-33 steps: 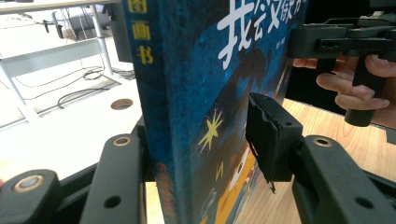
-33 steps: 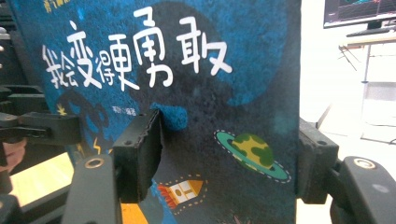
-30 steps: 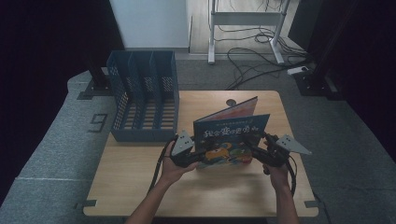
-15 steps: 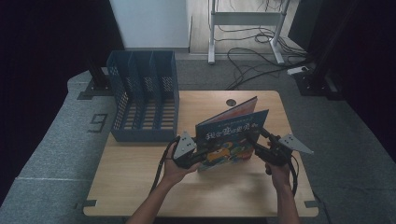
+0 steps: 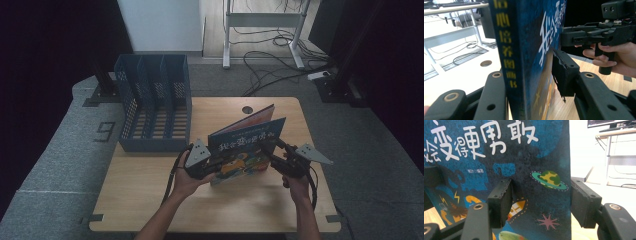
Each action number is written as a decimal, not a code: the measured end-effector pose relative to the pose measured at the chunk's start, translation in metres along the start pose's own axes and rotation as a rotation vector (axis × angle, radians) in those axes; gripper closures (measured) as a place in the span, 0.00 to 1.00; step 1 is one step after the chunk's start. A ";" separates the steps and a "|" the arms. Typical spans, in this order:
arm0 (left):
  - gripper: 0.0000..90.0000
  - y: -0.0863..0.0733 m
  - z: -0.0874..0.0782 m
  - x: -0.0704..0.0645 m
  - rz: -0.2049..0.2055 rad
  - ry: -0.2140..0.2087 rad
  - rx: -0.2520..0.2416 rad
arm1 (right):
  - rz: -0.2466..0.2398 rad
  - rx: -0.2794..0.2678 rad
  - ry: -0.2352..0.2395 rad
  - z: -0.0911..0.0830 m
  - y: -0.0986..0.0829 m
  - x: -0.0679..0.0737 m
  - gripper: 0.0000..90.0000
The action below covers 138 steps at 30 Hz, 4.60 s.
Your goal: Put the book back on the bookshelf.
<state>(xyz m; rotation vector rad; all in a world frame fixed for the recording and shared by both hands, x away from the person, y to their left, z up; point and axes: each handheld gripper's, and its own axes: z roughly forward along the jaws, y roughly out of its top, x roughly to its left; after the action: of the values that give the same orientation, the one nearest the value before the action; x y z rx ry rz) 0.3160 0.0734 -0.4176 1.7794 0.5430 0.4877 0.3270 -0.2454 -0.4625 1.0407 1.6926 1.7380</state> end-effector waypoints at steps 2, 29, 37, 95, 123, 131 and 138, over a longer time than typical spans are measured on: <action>0.66 0.000 -0.002 0.002 -0.007 -0.003 -0.010 | 0.000 0.001 0.006 0.001 0.000 0.001 0.43; 0.79 0.003 -0.013 0.001 -0.042 -0.092 -0.110 | -0.014 0.002 0.104 0.012 -0.005 0.015 0.42; 0.88 0.001 -0.014 -0.006 -0.033 -0.094 -0.125 | -0.007 0.043 0.072 0.013 -0.009 0.011 0.39; 0.92 0.036 -0.068 0.012 -0.114 0.127 -0.190 | -0.053 0.177 0.044 -0.001 -0.030 0.004 0.40; 0.92 0.045 -0.101 0.033 -0.175 0.183 -0.232 | 0.005 0.516 -0.125 0.017 -0.085 -0.013 0.41; 0.92 0.049 -0.113 0.036 -0.164 0.207 -0.241 | 0.012 0.561 -0.152 0.020 -0.088 -0.015 0.40; 0.92 0.052 -0.118 0.039 -0.168 0.217 -0.254 | 0.003 0.585 -0.218 0.021 -0.088 -0.017 0.40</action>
<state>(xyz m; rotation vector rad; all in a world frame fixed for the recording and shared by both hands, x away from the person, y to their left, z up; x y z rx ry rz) 0.2845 0.1748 -0.3350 1.4343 0.7411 0.6076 0.3401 -0.2368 -0.5537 1.4149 2.0988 1.0880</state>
